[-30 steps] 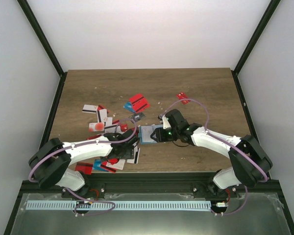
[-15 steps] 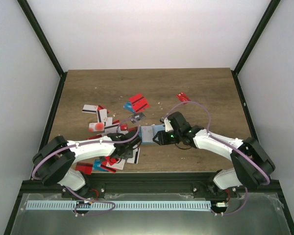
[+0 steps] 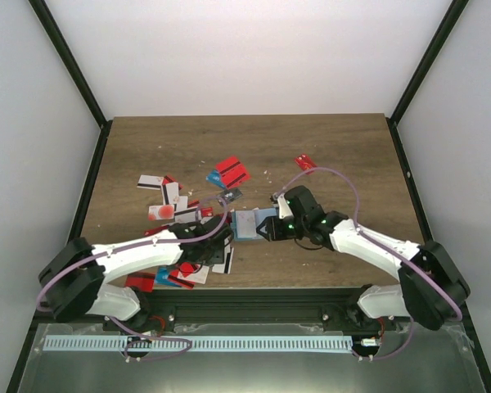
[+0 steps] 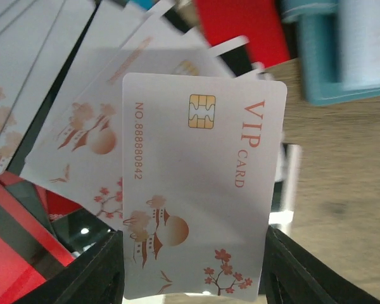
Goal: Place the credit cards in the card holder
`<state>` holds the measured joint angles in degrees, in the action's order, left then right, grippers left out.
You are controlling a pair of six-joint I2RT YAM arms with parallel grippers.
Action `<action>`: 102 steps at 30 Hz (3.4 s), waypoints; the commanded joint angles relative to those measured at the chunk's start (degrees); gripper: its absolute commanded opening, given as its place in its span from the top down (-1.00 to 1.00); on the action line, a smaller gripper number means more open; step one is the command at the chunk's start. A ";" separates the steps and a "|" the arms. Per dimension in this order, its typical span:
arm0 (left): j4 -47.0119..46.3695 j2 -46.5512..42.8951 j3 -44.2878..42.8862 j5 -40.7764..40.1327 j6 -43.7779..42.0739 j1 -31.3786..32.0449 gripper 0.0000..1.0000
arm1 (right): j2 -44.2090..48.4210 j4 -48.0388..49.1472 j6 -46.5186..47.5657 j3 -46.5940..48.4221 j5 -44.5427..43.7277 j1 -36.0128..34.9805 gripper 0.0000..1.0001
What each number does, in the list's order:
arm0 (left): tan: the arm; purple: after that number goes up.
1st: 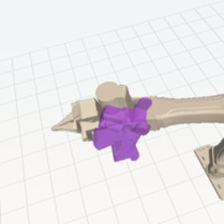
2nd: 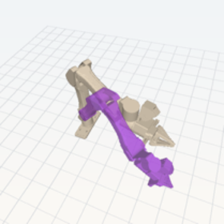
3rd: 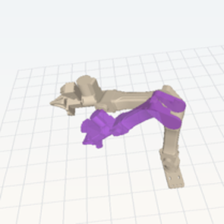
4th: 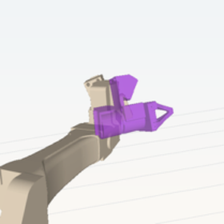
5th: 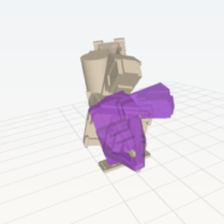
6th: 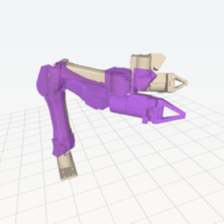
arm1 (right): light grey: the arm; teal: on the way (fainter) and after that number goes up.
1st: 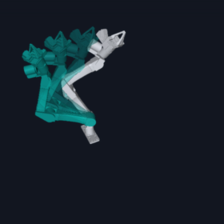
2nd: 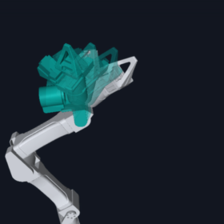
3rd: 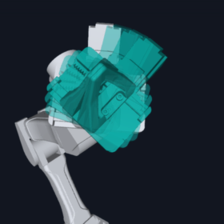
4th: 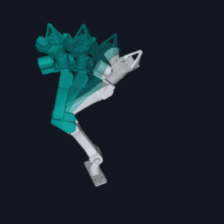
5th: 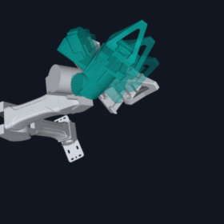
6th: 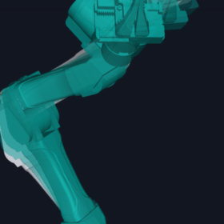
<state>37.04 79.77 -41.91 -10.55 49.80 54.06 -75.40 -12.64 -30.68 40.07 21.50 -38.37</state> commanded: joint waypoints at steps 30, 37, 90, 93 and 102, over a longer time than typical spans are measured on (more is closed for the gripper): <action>-20.87 -7.17 -2.03 17.12 -11.67 0.35 -0.12 | 1.84 17.22 -18.05 -4.51 14.33 0.53 0.35; -22.05 -5.74 -2.55 17.45 -12.83 0.38 -0.12 | -1.19 19.09 -18.10 -3.57 15.05 0.49 0.63; -53.46 13.24 -2.02 61.31 -20.16 -21.02 0.01 | -7.39 29.28 -0.18 -5.44 46.77 24.31 0.99; -55.81 13.19 -1.56 63.07 -18.89 -21.03 0.09 | -7.05 32.67 -2.32 -6.32 49.15 24.35 0.99; -61.91 12.32 0.25 63.96 -15.00 -20.93 0.33 | -6.15 38.51 -5.69 -8.38 52.54 24.14 0.99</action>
<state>-19.05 92.66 -42.92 51.53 32.82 33.08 -83.11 21.32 -34.52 32.18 70.81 -14.59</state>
